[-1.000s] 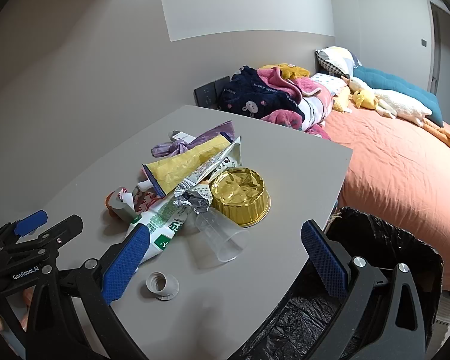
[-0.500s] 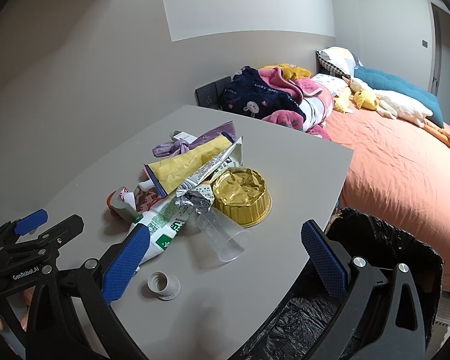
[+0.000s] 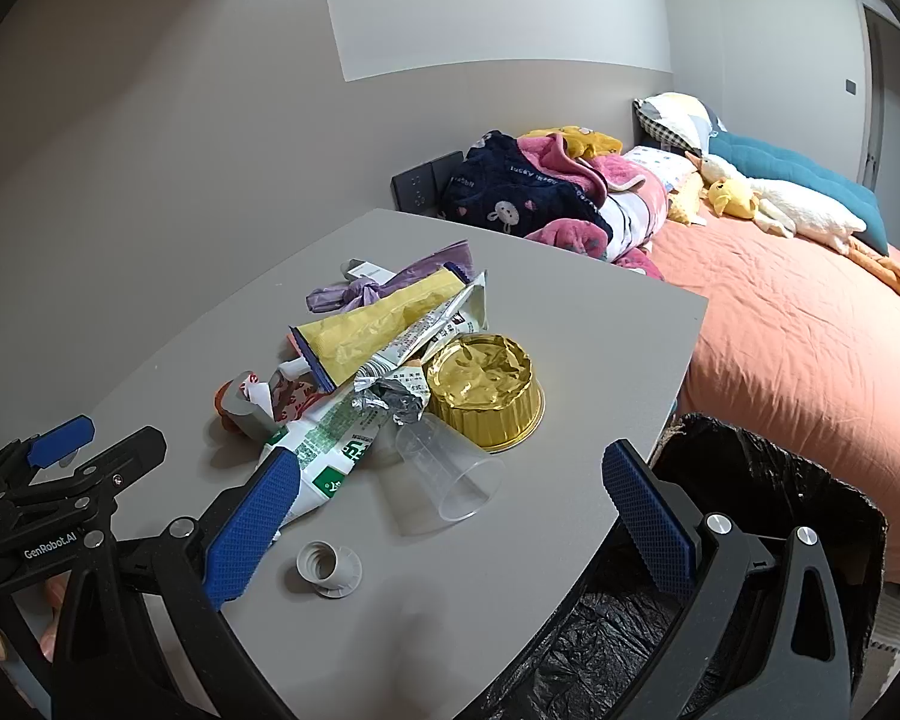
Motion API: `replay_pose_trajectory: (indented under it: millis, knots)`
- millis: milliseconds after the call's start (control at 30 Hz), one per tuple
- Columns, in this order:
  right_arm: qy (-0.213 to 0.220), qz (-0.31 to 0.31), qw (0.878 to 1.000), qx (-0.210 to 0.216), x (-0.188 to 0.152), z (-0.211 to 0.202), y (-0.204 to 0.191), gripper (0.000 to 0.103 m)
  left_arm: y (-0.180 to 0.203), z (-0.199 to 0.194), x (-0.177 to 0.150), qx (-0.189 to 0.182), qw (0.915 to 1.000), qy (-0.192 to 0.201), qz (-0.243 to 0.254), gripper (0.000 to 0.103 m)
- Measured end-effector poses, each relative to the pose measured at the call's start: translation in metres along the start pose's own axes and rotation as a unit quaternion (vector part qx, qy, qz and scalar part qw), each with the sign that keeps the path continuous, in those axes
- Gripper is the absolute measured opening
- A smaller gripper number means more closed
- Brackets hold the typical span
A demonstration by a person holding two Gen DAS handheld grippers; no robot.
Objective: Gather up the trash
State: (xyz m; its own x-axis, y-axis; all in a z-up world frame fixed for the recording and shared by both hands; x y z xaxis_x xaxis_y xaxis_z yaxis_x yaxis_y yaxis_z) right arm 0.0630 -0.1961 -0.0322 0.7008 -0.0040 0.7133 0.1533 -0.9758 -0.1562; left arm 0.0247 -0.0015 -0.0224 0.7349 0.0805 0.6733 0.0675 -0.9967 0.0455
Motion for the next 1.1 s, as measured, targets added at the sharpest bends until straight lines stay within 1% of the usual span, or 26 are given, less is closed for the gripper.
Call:
replay_pose_trajectory:
  millis: [700,1100]
  knots:
    - [-0.001,0.0,1.0,0.0,-0.0005,0.0001,-0.0011,0.1,-0.0001,-0.0002,-0.0002,0.0,1.0,-0.001,0.002,0.097]
    - [-0.003,-0.002,1.0,0.0,-0.0019,0.0005,-0.0028,0.1,-0.0002,-0.0002,-0.0011,-0.01,0.9999,-0.002,0.009,0.097]
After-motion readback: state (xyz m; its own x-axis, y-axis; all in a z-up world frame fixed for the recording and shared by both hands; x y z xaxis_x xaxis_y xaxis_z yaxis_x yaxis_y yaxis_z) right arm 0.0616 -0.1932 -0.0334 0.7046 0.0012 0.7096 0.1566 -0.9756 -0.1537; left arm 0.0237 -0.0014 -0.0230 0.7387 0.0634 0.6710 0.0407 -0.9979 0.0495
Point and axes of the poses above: each gripper's, at about its wrist camera, not at the fingertips, and z roughly the way its jaws point, y to its right, x to its top, the point moved 4 cm from there along z, roughly the way its jaws point, and after that the axes turned 2 degrees about -y, right-handed, at the moved point
